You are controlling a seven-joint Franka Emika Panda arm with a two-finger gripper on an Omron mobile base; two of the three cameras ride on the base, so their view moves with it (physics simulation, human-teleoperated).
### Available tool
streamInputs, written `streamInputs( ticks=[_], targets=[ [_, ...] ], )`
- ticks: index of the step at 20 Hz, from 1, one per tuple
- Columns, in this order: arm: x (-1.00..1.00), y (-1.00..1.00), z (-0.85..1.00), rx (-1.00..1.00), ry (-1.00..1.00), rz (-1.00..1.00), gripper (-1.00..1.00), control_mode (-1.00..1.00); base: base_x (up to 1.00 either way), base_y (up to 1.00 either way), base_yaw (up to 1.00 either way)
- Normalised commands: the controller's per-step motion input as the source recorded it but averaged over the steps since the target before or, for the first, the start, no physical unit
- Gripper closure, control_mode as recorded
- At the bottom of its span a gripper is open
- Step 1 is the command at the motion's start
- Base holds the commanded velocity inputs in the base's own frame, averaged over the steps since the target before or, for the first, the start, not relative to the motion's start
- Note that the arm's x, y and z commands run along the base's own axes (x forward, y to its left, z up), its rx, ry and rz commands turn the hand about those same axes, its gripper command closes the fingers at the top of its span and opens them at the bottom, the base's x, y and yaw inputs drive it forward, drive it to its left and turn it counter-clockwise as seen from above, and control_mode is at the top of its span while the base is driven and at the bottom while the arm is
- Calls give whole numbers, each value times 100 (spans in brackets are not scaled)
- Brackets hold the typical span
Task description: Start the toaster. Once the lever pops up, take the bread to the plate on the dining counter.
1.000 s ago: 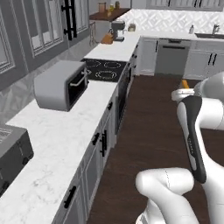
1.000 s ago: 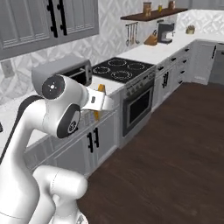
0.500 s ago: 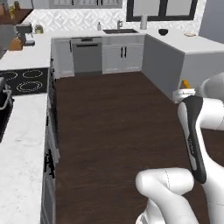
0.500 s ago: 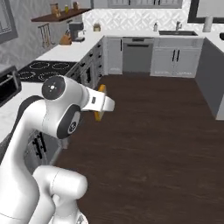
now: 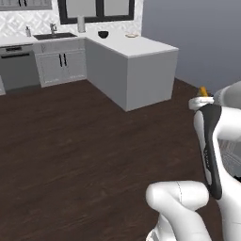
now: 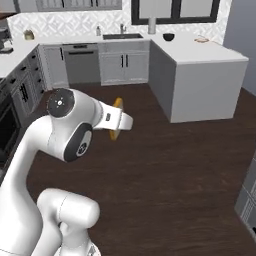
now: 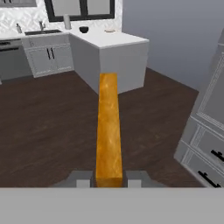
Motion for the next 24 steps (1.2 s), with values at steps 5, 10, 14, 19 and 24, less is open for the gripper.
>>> streamInputs(
  ticks=[5, 10, 14, 19, 24],
  targets=[
    [0, 0, 0, 0, 0, 0, 100, 100, 100, -75, -20],
    [0, 0, 0, 0, 0, 0, 100, 100, 100, -32, -7],
    [0, 0, 0, 0, 0, 0, 100, 100, 100, -26, -8],
    [0, 0, 0, 0, 0, 0, 100, 100, 100, -14, -18],
    [0, 0, 0, 0, 0, 0, 100, 100, 100, -22, -18]
  ],
)
